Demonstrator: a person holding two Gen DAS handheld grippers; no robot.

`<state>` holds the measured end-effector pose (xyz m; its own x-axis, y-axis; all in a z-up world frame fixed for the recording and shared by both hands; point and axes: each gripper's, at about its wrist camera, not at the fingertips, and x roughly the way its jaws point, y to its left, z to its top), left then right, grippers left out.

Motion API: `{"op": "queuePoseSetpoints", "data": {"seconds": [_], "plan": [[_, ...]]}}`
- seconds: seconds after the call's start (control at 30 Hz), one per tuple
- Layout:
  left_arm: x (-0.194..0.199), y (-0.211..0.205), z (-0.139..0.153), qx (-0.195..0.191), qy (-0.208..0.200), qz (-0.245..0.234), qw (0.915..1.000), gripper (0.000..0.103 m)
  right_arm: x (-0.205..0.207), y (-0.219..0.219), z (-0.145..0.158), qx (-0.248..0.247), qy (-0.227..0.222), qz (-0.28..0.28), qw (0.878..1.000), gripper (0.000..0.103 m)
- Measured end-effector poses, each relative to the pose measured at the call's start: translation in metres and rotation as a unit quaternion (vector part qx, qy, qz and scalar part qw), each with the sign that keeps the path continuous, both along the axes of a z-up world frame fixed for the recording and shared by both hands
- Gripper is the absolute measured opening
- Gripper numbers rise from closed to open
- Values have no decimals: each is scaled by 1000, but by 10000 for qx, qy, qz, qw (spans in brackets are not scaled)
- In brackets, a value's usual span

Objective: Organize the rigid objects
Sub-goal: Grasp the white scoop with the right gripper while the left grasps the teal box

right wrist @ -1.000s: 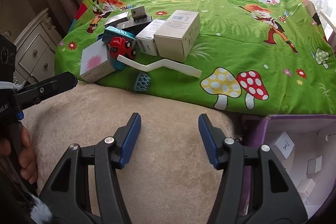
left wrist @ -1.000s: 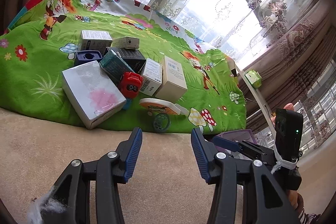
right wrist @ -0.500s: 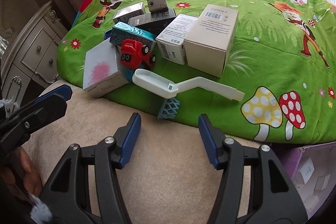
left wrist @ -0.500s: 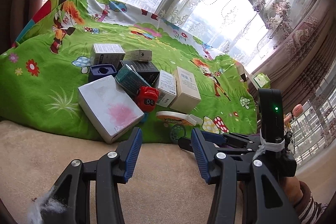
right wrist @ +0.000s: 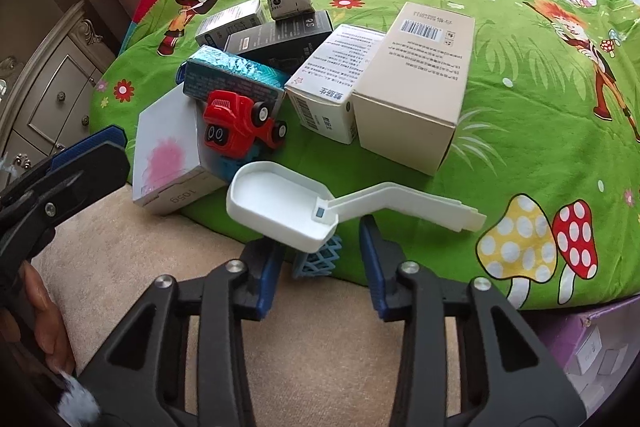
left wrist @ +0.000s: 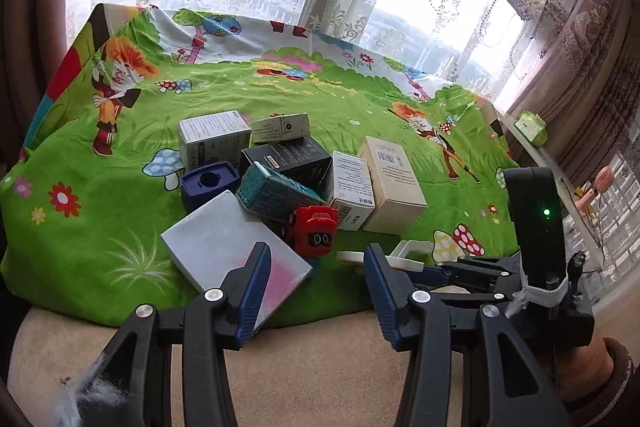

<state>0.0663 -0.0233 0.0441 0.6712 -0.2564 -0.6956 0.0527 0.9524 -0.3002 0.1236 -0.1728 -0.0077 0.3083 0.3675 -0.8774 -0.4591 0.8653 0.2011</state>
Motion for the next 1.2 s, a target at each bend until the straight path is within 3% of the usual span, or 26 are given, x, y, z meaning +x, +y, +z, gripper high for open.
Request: {"op": "queuePoseSetpoints", "data": {"seconds": [0.13, 0.3, 0.4, 0.47, 0.87, 1.2], "plan": [[13, 6, 0, 59, -6, 187, 9998, 50, 0, -2, 0, 96, -13, -17, 10000, 22], [31, 18, -6, -7, 110, 342, 9994, 50, -5, -7, 4, 202, -186, -103, 9996, 21], [38, 21, -6, 54, 38, 324, 9995, 59, -8, -9, 8, 220, -325, -153, 9991, 21], [43, 20, -5, 149, -1, 186, 9997, 66, -11, -14, 10, 256, -385, -202, 9987, 21], [66, 20, -12, 822, 90, -831, 9931, 66, -13, -19, 12, 284, -447, -310, 9981, 22], [81, 28, -20, 858, 156, -1619, 9829, 63, -14, -20, 11, 265, -460, -307, 9981, 22]]}}
